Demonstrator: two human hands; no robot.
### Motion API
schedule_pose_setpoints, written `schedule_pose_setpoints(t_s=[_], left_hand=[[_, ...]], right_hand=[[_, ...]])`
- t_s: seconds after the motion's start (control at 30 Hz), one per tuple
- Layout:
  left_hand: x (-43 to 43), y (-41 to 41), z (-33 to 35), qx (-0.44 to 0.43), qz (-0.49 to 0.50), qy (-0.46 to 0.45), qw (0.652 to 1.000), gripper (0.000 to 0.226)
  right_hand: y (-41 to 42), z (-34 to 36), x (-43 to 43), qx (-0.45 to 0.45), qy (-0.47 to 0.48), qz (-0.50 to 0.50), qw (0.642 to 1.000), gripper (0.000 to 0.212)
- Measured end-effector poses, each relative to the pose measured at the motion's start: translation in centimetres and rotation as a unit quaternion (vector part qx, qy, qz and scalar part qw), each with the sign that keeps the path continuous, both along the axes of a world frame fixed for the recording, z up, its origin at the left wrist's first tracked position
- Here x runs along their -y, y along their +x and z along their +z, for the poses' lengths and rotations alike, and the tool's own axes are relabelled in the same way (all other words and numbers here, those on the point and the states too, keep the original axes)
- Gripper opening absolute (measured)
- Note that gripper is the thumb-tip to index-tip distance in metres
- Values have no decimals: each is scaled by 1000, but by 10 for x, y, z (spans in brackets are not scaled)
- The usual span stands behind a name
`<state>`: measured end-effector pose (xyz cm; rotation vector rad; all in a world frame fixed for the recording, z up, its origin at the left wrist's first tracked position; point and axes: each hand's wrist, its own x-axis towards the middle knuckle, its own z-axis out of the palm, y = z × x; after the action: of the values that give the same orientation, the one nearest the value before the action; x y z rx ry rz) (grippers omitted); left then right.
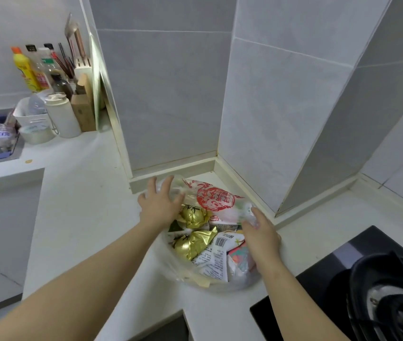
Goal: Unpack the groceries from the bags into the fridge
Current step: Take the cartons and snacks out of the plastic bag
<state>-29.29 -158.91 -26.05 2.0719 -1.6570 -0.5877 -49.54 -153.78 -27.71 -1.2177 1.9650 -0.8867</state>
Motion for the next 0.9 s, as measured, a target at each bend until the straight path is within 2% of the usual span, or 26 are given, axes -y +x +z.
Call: schedule_pose_setpoints(t_s=[0.1,0.2,0.3,0.4,0.53,0.67,0.83,0.9], left_hand=[[23,5,5,16,-49,97,994,61],[39,12,1,-36,-76,177,981,67],[48,6,-14,-102,-46,194,975,60],[46,-5,-12,-107,-43,179,977,39],[49,-10,-11,-116,-23,212,970,37],[50,-17,-15,-156,2,249,956,38],[48,-17,-13,-50,30,196,979,38],[48,-8,-17,-67,49,151,985,38]], right_hand=[[-1,5,2,50,27,-17,998,28],[-6,5,7,96,35,-34,994,15],[-11,0,11,150,35,-60,986,17],[-16,-5,15,215,41,-106,970,13],[-27,-11,17,278,85,-159,943,14],[-32,-16,19,260,103,-167,946,27],[-31,-20,31,179,121,-175,961,27],[-31,-23,35,121,128,-181,968,28]])
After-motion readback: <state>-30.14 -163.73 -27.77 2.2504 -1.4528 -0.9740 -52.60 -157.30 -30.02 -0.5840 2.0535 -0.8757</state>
